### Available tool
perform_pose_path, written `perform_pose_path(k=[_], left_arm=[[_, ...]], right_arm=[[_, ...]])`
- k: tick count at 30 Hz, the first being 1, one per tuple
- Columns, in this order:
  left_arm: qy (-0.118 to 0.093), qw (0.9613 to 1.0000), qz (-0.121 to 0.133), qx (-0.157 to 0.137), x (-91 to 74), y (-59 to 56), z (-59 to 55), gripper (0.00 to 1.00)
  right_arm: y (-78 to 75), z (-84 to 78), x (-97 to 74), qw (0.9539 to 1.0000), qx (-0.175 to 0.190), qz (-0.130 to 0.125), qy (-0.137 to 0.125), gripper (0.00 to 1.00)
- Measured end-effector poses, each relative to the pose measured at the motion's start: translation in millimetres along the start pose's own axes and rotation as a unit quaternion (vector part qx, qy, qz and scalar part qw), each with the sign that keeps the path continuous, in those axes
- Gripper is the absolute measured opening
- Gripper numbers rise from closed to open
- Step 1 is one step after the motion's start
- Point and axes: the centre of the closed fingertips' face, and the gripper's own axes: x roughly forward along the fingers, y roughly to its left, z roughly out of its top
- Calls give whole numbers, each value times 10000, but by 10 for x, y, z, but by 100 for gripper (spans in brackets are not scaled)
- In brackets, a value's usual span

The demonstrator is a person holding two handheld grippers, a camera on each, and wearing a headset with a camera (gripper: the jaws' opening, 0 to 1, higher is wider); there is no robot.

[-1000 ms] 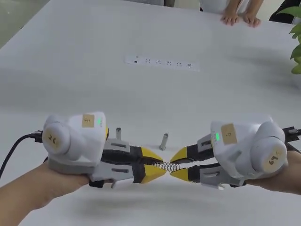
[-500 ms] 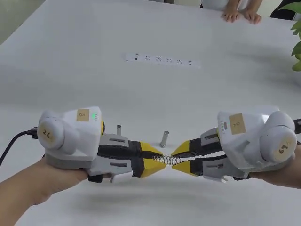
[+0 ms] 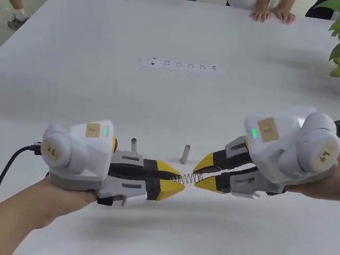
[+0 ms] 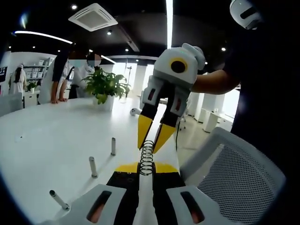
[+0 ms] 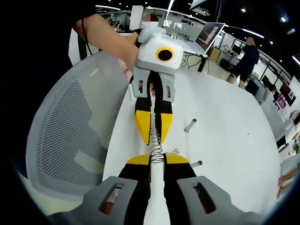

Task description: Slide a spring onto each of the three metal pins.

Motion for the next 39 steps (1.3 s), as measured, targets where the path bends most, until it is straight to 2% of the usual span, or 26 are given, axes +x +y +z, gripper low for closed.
perform_pose_path(k=[2, 10, 13, 21, 24, 26, 29, 39], left_arm=[[25, 10000, -10, -4, 5, 2, -12, 1], [238, 9996, -69, 137, 36, -15, -111, 1], [287, 9994, -90, 192, 45, -17, -132, 1], [333, 9991, -106, 248, 100, -11, -151, 1], [357, 9989, -117, 280, 126, -12, -161, 1], [362, 9989, -119, 278, 136, -11, -164, 1], [397, 9987, -121, 308, 170, -17, -169, 1], [408, 9985, -115, 349, 209, -21, -164, 1]], right_arm=[[1, 13, -10, 10000, -63, 22, 52, 6], [47, 225, -29, 9995, -270, 172, -13, 6], [66, 225, -12, 9990, -367, 230, 107, 6], [71, 255, -11, 9982, -472, 293, 222, 6], [77, 241, -1, 9973, -549, 316, 361, 6], [82, 254, 0, 9975, -517, 332, 349, 6], [85, 238, 5, 9969, -486, 357, 503, 6], [74, 246, -19, 9966, -205, 377, 701, 7]])
